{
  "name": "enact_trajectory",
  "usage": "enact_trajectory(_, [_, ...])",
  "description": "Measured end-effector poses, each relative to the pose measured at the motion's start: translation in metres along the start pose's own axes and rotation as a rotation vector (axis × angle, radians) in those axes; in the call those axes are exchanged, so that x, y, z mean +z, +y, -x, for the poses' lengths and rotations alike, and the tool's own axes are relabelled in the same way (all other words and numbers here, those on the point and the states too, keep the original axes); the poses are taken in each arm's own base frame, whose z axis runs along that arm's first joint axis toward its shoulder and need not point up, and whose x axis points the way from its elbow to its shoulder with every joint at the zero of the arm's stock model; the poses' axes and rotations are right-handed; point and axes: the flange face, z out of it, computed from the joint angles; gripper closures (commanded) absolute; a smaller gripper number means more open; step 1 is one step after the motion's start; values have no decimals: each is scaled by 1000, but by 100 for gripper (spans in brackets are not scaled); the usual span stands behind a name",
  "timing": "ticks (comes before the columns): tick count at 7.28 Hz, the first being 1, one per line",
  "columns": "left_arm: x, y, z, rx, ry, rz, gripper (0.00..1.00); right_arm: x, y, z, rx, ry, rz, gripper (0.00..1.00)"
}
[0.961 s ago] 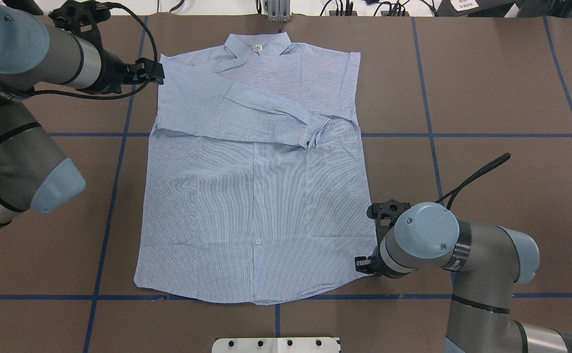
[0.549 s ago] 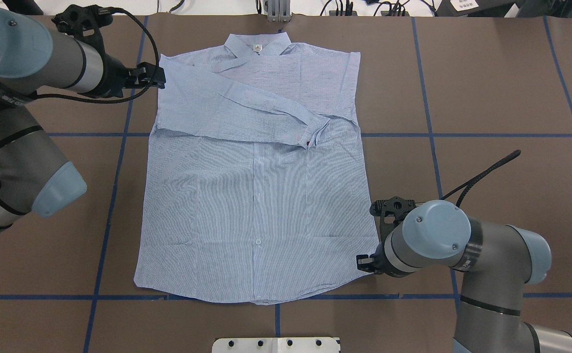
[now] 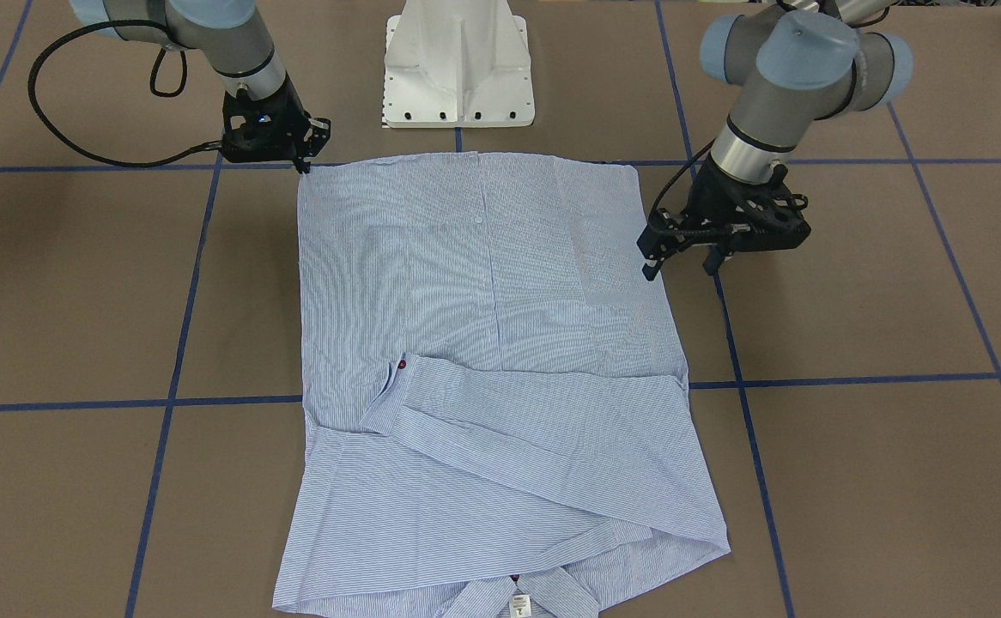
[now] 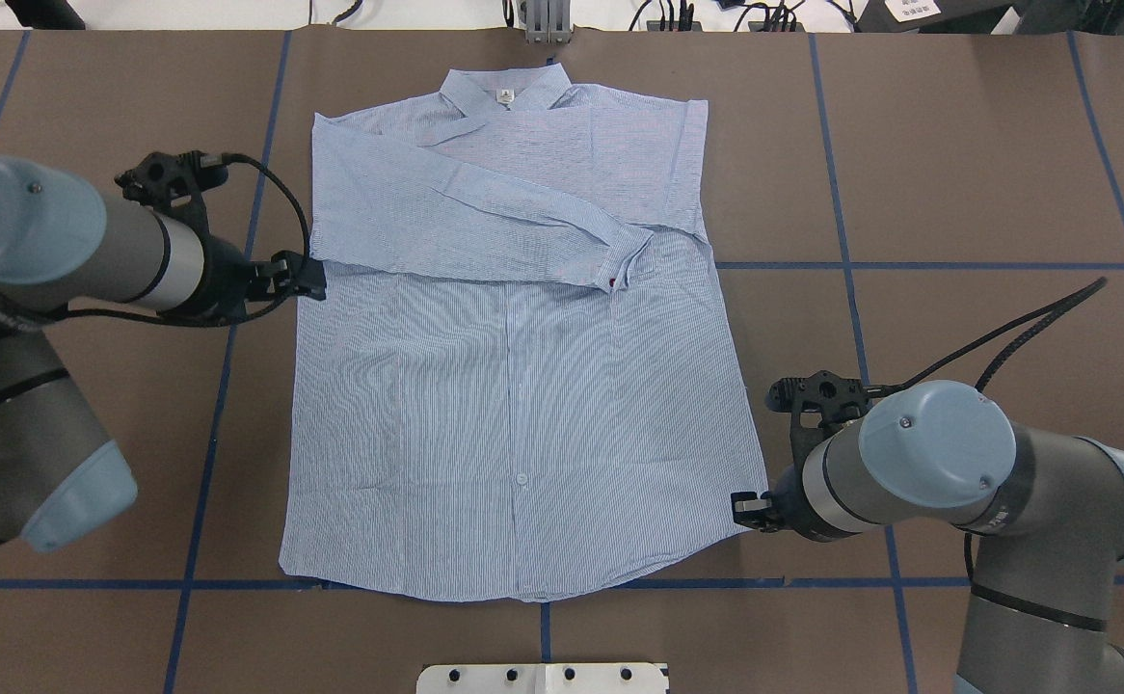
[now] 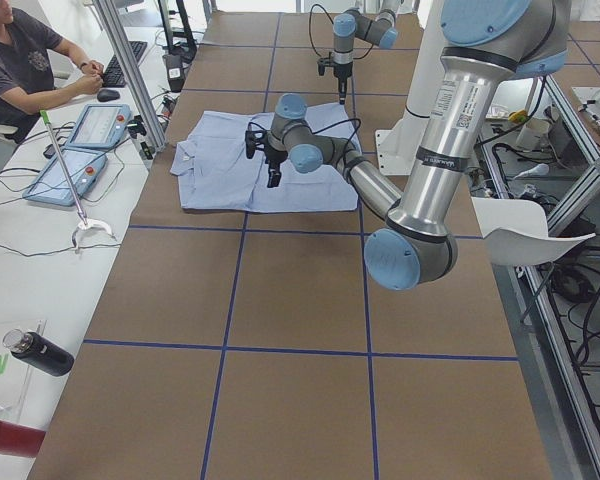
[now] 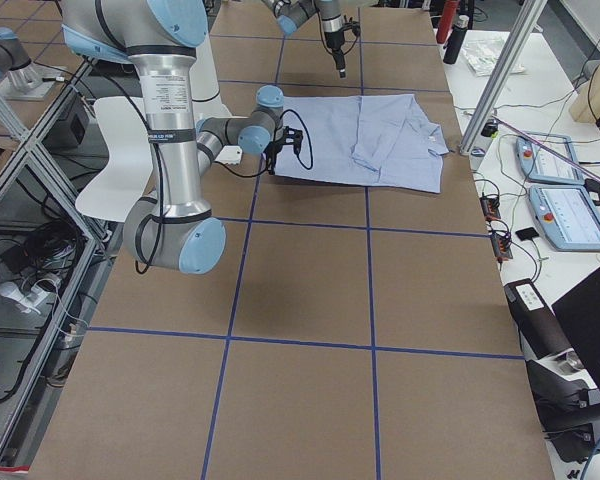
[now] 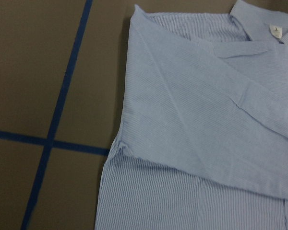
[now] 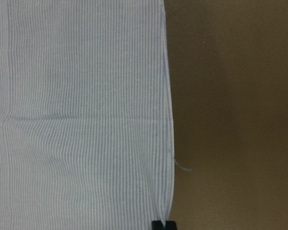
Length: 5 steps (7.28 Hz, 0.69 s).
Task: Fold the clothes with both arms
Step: 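Lower both grippers onto the hem corners nearest the robot and grasp them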
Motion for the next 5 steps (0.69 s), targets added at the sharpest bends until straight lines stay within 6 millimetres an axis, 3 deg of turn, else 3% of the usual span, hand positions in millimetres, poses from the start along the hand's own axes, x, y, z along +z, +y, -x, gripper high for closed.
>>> enact_trajectory(3, [36,109,0,-111,-52,158,11,-4,-1,-11,8,8,-6,100])
enact_trajectory(5, [50,153,-1,-176,-85,202,14,-5,-1,-9,7,4,-8,100])
